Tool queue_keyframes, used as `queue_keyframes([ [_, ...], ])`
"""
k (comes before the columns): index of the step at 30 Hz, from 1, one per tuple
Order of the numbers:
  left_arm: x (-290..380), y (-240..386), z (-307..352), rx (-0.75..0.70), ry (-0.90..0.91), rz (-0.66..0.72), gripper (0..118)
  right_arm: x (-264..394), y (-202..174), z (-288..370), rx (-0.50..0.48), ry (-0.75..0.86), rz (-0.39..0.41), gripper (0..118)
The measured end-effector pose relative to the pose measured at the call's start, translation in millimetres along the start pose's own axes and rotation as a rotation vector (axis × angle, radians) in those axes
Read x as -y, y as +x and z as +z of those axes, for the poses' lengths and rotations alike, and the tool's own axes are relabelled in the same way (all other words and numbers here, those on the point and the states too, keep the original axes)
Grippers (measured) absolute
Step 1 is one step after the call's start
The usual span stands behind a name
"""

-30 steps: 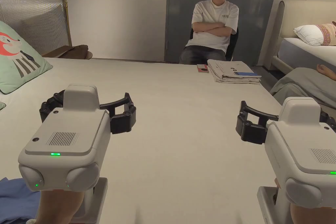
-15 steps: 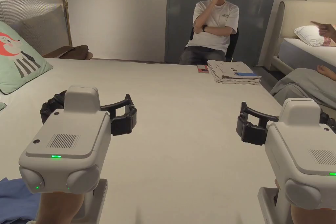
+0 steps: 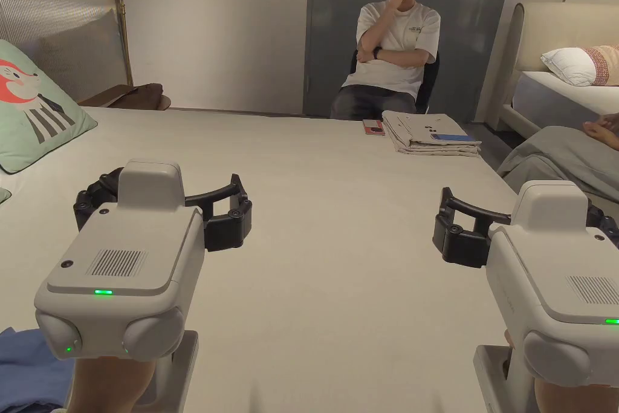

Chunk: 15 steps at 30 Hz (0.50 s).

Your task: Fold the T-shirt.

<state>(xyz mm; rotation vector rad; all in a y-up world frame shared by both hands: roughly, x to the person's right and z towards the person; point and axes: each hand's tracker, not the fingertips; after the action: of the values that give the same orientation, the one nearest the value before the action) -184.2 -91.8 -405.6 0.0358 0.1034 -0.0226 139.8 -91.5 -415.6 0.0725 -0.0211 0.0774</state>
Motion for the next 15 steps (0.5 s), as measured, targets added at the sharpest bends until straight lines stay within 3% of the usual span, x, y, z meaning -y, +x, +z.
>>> queue_keyframes([
  [15, -0.3, -0.4, 2.8, 0.012, 0.008, 0.001, 110, 0.6, -0.3, 3.2, -0.019, 0.003, 0.004, 113],
])
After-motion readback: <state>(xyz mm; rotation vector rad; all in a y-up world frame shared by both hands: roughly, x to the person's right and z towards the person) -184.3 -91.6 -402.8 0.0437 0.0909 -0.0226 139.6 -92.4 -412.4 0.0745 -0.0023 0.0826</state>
